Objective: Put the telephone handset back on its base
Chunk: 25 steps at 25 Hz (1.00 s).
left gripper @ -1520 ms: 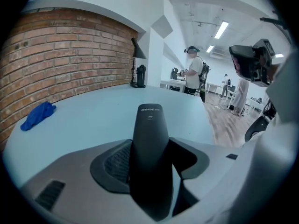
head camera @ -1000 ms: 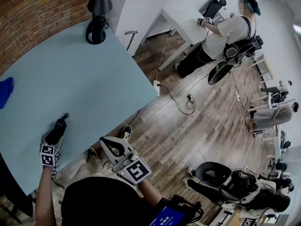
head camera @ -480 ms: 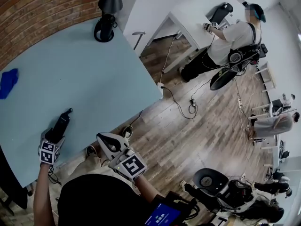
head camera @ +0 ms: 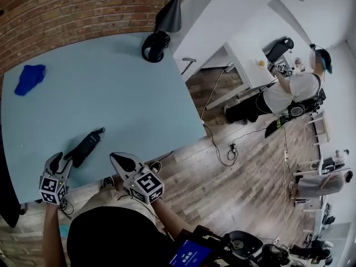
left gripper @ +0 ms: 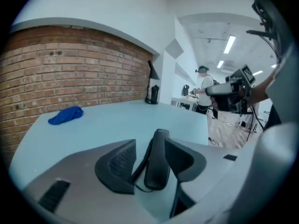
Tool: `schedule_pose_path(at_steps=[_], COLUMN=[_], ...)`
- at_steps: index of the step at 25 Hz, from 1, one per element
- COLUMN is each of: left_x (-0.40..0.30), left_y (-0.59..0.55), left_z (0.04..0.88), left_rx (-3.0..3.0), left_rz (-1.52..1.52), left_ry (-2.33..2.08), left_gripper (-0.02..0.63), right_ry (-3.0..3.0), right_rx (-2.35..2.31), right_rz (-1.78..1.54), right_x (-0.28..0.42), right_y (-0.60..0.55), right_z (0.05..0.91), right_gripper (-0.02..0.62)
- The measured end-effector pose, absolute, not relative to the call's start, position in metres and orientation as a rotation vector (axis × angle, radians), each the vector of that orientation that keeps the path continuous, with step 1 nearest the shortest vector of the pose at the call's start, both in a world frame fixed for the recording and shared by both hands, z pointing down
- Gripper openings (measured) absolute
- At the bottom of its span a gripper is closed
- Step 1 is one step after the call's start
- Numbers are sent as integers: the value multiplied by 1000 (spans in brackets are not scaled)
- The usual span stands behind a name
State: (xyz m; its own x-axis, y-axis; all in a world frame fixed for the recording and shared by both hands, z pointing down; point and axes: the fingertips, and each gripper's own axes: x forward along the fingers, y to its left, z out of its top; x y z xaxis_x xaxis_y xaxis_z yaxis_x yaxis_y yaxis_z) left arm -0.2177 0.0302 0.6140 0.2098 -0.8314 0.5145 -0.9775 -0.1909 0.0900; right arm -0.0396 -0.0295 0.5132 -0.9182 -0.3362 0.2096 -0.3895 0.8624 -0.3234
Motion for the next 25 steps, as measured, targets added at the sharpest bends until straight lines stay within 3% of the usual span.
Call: schedule_pose_path(at_steps=[12,15,19,25], left_x=[-244,-241,-226,-204], left_y=[-9,-4,6,12], left_z=[374,336,326,385], left_rx=[2434,2487,2541,2520], left_rz=[137,70,24,87], left_ry=[-2047,-2123,-2126,-1953], left_gripper=[208,164,31,31], right_ry=[-3231,-3297,-3282,-3126], right_rx=[296,271,264,336], right_rz=[85,29,39,194], right_x=[-140,-142,-139,-131], right_y=[-45,-36,-21,-9], right_z=[343,302,297,374], right_gripper=[15,15,15,14])
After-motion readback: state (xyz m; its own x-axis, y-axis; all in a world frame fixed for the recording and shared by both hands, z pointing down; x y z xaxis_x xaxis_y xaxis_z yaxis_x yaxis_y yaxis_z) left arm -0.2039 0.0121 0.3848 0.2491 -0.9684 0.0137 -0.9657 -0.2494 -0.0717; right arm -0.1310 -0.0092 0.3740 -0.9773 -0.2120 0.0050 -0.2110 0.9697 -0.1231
